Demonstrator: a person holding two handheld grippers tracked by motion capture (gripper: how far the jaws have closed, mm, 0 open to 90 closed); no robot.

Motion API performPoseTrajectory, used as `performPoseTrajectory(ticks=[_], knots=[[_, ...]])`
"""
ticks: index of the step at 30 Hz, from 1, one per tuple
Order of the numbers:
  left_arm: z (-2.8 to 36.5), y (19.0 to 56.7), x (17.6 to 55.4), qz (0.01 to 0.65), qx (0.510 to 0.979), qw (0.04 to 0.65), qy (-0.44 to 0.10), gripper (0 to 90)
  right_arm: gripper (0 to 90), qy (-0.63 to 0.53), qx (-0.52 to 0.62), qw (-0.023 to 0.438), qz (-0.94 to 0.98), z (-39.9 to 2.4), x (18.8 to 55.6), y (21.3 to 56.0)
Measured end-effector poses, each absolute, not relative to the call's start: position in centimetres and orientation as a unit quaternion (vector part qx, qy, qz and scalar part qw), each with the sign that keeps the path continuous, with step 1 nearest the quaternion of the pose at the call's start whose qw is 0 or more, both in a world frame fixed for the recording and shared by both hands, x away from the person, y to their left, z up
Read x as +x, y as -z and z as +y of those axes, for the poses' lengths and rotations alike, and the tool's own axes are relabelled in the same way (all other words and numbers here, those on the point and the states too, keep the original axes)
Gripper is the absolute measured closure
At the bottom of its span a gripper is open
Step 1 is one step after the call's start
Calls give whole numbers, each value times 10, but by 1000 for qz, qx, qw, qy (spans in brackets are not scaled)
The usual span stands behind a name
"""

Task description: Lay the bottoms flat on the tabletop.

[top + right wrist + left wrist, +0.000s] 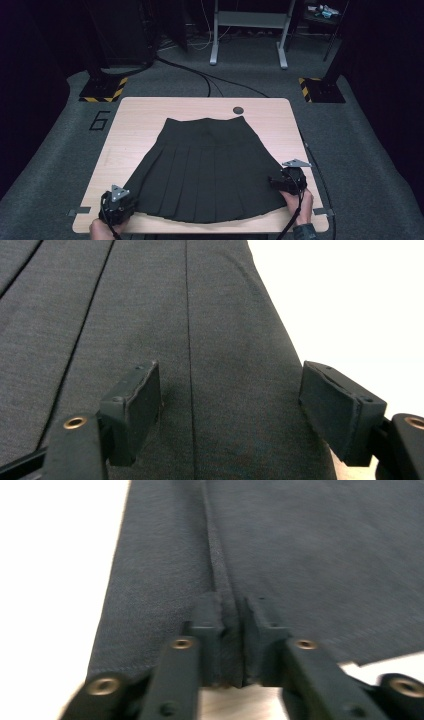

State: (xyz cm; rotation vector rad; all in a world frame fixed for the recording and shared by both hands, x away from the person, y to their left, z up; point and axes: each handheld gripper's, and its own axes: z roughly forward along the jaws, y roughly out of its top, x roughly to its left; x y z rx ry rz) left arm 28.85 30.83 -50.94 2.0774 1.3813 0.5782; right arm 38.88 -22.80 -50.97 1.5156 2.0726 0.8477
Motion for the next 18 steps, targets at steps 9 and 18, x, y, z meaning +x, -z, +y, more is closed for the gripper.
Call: performPoseTrajectory(ticks=[9, 18], knots=[[302, 504, 288, 463, 818, 282, -192, 675, 213, -300, 557, 206, 747, -232, 385, 515], [318, 487, 308, 506, 777, 314, -203, 242, 120, -313, 551, 209, 744, -231, 375, 504]])
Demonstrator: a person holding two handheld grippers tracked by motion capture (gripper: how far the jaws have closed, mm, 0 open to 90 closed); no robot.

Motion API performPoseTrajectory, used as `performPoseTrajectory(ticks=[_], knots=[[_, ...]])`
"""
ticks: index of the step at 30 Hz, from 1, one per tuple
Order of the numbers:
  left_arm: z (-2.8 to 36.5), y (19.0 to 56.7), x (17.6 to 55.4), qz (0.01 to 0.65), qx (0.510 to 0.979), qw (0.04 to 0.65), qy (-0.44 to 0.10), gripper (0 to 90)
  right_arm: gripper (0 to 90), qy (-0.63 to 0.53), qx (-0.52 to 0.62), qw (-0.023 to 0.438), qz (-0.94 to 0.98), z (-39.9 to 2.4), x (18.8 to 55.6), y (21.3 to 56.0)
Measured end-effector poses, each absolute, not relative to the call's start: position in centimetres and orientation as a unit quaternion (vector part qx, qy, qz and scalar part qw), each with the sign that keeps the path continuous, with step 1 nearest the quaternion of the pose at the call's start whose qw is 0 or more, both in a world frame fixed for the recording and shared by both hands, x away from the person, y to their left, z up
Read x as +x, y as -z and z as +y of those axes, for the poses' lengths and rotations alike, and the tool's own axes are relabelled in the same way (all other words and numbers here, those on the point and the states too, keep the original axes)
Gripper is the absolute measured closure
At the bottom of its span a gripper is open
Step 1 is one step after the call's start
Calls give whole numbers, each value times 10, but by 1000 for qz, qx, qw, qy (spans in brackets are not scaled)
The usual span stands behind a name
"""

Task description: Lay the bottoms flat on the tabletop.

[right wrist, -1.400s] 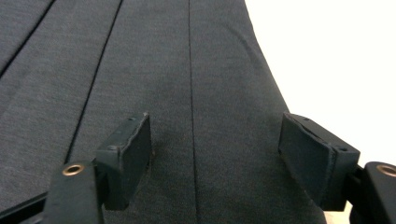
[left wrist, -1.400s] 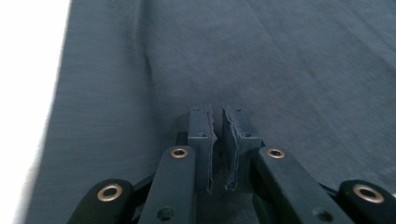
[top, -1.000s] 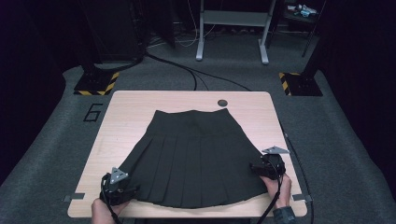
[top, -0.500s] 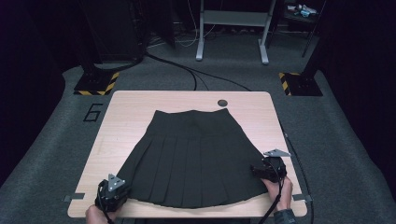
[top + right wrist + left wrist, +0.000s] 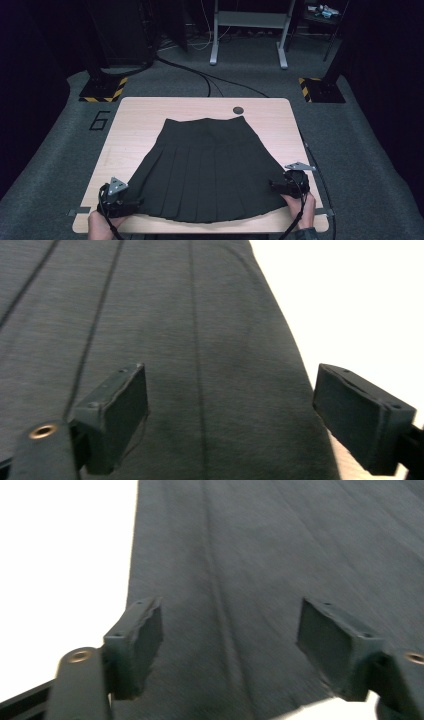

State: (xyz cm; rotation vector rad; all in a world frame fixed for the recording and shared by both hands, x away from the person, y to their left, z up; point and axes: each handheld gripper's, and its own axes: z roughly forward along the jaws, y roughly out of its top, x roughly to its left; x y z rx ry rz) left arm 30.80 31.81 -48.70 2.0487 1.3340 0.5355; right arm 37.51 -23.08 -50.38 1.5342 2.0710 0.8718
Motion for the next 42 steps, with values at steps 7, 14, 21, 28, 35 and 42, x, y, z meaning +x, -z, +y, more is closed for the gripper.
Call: performPoseTrajectory(ticks=[7, 14, 21, 28, 35, 42], knots=[[309, 504, 323, 522, 782, 296, -166, 148, 0, -305, 533, 175, 770, -210, 368, 506], [292, 518, 313, 517, 787, 291, -172, 117, 0, -280, 535, 177, 777, -196, 364, 519], [293, 520, 315, 517, 783, 294, -183, 118, 0, -291, 531, 190, 773, -197, 362, 522], [293, 520, 332, 519, 779, 295, -189, 120, 0, -288, 543, 195, 764, -196, 371, 522], [292, 520, 356, 517, 779, 298, -191, 127, 0, -285, 548, 195, 762, -196, 393, 521], [293, 519, 385, 515, 784, 293, -187, 139, 0, -283, 548, 194, 763, -195, 420, 520]])
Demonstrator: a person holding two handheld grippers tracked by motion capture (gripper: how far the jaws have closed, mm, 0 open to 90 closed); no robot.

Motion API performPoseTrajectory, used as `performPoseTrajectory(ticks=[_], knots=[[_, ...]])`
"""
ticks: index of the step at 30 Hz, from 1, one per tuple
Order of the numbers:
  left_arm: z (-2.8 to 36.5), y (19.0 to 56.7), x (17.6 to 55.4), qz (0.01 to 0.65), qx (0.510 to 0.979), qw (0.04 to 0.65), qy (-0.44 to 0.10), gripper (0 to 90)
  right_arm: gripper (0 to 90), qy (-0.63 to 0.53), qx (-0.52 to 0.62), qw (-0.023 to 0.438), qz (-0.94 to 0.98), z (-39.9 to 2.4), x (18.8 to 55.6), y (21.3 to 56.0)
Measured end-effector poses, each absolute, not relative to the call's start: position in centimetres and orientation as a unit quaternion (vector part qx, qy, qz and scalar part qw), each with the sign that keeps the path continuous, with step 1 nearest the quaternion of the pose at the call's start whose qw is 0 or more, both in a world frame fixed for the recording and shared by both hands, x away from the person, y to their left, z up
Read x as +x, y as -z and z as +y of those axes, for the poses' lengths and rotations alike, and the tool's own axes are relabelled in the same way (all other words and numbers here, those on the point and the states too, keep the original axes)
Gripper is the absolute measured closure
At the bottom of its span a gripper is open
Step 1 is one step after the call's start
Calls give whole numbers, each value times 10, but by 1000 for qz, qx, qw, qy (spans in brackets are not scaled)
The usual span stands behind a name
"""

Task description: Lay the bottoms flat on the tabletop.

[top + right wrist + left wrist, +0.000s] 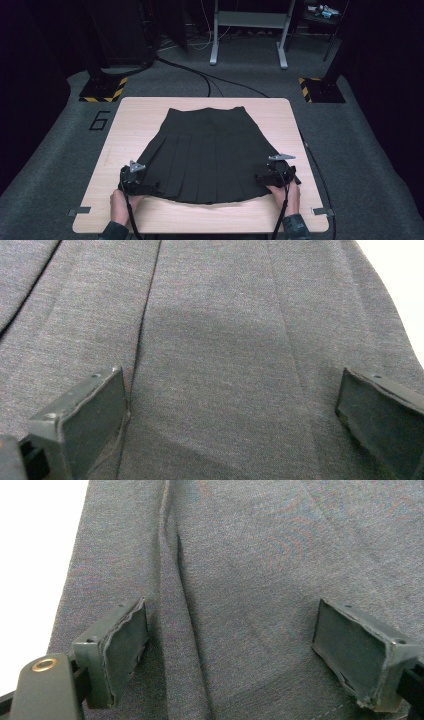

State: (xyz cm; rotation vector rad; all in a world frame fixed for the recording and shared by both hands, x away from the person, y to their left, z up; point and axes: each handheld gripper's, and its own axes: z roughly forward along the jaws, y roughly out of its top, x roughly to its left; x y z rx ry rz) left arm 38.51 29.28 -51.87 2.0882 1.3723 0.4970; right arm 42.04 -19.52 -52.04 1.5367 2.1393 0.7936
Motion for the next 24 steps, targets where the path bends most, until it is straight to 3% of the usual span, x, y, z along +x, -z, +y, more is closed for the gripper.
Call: performPoseTrajectory(ticks=[9, 20, 24], knots=[[292, 519, 414, 518, 778, 299, -190, 140, 0, -270, 549, 188, 768, -195, 455, 518], [292, 514, 418, 510, 793, 279, -184, 136, 0, -268, 545, 179, 774, -196, 457, 517], [298, 503, 408, 513, 784, 294, -188, 88, 0, -292, 535, 165, 776, -203, 449, 508]])
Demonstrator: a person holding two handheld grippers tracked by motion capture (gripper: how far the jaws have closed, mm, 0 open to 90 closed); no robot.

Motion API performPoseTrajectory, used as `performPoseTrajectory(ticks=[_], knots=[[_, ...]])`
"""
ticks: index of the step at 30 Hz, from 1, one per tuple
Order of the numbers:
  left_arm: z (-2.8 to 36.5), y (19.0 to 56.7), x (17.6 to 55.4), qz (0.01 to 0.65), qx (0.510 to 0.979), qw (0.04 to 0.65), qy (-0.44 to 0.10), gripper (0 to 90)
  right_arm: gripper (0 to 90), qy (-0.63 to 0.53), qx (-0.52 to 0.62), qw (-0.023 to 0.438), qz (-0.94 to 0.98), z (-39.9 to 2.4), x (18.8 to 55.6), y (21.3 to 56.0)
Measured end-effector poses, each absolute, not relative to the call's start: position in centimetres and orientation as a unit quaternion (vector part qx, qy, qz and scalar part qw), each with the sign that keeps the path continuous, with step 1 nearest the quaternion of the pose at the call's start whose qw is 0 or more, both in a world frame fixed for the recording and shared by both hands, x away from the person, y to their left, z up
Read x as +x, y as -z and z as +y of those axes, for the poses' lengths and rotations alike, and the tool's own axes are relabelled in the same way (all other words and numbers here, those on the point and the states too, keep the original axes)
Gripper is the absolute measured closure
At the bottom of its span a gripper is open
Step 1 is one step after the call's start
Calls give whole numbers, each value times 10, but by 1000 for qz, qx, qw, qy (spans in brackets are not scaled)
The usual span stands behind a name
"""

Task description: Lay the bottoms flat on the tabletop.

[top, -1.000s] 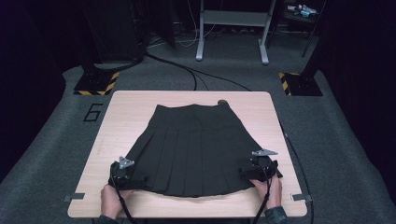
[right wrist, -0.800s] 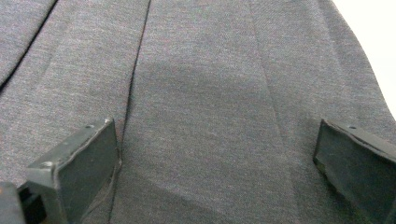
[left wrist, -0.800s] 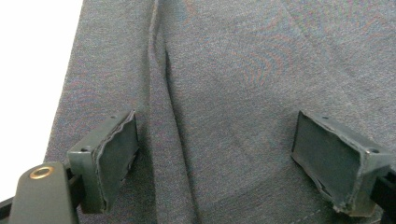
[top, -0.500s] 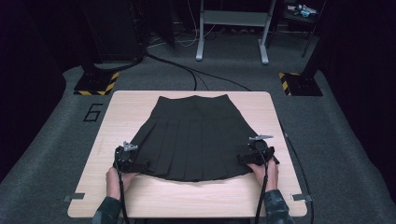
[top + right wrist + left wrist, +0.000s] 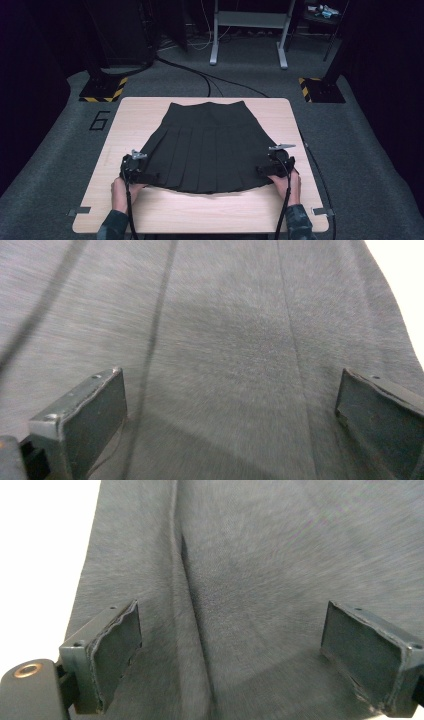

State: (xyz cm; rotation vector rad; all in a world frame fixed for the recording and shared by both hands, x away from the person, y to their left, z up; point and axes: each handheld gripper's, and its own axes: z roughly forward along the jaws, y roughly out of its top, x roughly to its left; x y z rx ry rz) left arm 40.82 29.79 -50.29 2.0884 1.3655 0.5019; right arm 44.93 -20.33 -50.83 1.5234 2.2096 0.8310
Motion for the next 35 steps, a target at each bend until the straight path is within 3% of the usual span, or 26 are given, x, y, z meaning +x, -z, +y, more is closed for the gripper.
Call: performPoseTrajectory(ticks=[7, 13, 26, 35], knots=[[323, 475, 373, 514, 763, 323, -224, 88, 2, -336, 519, 219, 755, -226, 409, 473], [346, 470, 348, 528, 746, 326, -241, 78, 5, -351, 522, 240, 740, -252, 381, 466], [378, 522, 336, 566, 744, 278, -223, 64, 25, -311, 569, 216, 730, -285, 354, 519], [387, 534, 339, 555, 732, 316, -238, 0, 0, -308, 566, 236, 727, -285, 351, 530]])
